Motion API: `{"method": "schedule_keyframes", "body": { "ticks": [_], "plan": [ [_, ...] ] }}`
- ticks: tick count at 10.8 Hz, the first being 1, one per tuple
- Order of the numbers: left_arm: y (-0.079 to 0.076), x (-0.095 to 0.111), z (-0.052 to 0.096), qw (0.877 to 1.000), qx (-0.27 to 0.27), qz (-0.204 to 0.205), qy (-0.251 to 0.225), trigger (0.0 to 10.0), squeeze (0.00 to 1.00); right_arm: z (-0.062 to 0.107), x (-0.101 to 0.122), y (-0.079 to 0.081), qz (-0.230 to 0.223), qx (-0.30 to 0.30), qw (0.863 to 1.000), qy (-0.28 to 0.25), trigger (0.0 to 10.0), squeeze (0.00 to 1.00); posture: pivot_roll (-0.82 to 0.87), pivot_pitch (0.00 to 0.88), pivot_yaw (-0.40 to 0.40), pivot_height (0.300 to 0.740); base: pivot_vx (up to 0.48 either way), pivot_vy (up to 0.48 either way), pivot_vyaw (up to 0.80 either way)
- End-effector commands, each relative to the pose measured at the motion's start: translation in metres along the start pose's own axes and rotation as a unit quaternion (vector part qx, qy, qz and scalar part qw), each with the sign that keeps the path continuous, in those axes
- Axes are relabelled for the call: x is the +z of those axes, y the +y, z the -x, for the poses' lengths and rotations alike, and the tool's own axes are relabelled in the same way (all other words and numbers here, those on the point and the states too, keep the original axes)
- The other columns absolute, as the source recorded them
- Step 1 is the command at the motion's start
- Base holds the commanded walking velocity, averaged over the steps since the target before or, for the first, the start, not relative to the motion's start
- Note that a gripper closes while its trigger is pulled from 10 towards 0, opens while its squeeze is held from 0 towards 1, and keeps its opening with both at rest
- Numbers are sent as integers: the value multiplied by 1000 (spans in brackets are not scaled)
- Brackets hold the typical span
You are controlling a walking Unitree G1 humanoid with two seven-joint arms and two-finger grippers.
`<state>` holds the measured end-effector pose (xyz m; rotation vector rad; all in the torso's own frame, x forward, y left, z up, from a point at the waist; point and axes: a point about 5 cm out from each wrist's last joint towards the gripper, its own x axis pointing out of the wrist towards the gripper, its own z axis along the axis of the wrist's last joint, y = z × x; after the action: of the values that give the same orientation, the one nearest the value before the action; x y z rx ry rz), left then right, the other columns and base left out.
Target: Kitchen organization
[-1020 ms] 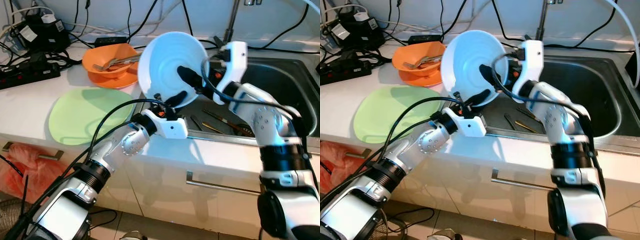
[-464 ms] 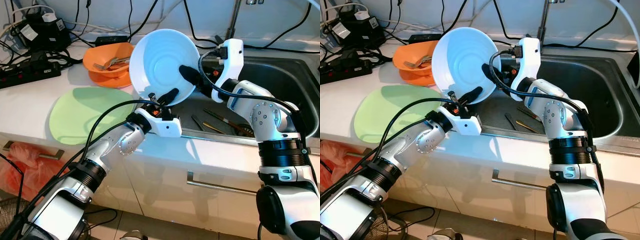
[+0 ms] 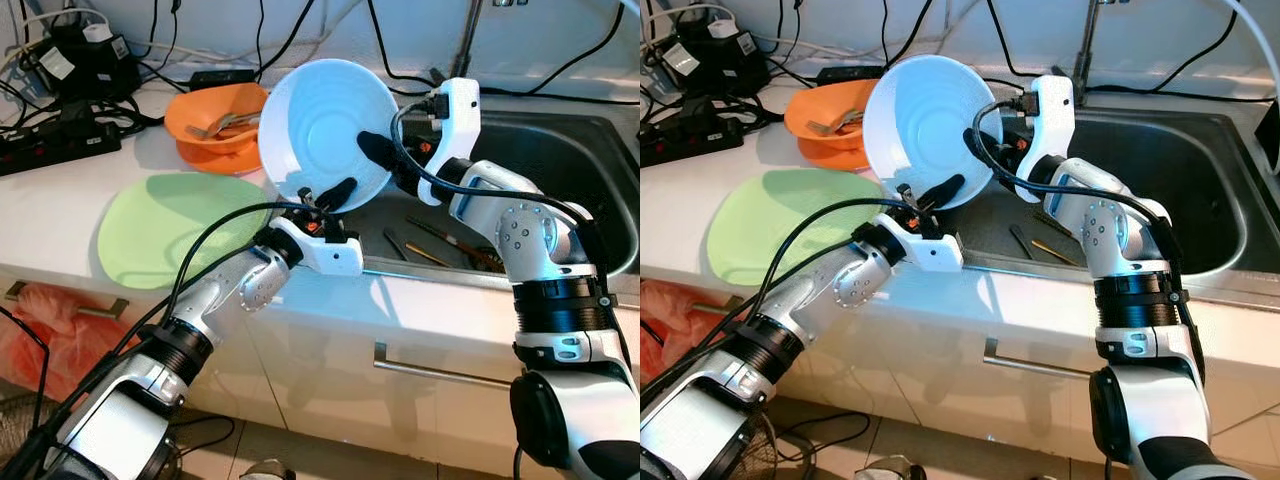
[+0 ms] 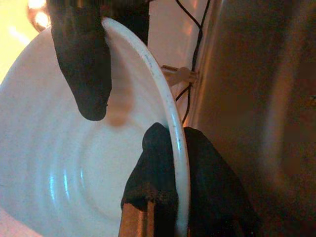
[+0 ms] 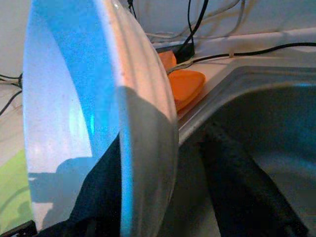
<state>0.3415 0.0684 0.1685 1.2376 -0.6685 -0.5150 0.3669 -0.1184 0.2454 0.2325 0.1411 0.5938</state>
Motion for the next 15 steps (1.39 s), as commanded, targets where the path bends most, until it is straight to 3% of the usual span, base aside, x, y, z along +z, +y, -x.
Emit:
{"method": "schedule_keyframes", "body": {
  "ticks": [1,2,4,5,8,9,10,11,13,15],
  "plan": [
    [18,6,-4,998,59,-7,-21,4784,0,4,-5,-16,-3,-47,999,16,0,0,154,25,61,740,0,0,0],
    [19,7,-4,998,60,-10,-24,5686,0,4,-6,-16,-5,-47,999,17,0,0,154,26,62,740,0,0,0],
    [20,9,-5,997,65,-8,-32,9451,0,4,-7,-16,-7,-49,999,17,0,0,155,28,63,740,0,0,0],
    [21,9,-5,997,69,-10,-32,10000,0,4,-7,-17,-8,-50,999,17,0,0,156,29,64,740,0,0,0],
    [21,6,-5,998,65,-9,-25,10000,0,3,-6,-18,-6,-54,998,13,0,0,156,28,67,740,0,0,0],
    [20,6,-5,998,63,5,-25,10000,192,3,-6,-18,-6,-56,998,13,0,0,156,26,68,740,0,0,0],
    [19,6,-5,998,63,10,-25,10000,459,3,-6,-19,-5,-56,998,12,0,0,156,26,69,740,0,0,0],
    [19,7,-5,997,66,18,-25,10000,1000,3,-7,-19,-7,-57,998,11,0,0,156,26,69,740,0,0,0],
    [18,10,-5,996,65,56,-36,10000,1000,3,-6,-19,-10,-58,998,8,0,0,156,29,68,740,0,0,0],
    [21,14,-5,994,77,62,-51,10000,1000,3,-6,-20,-13,-59,998,6,0,0,155,29,68,740,0,0,0]
  ]
}}
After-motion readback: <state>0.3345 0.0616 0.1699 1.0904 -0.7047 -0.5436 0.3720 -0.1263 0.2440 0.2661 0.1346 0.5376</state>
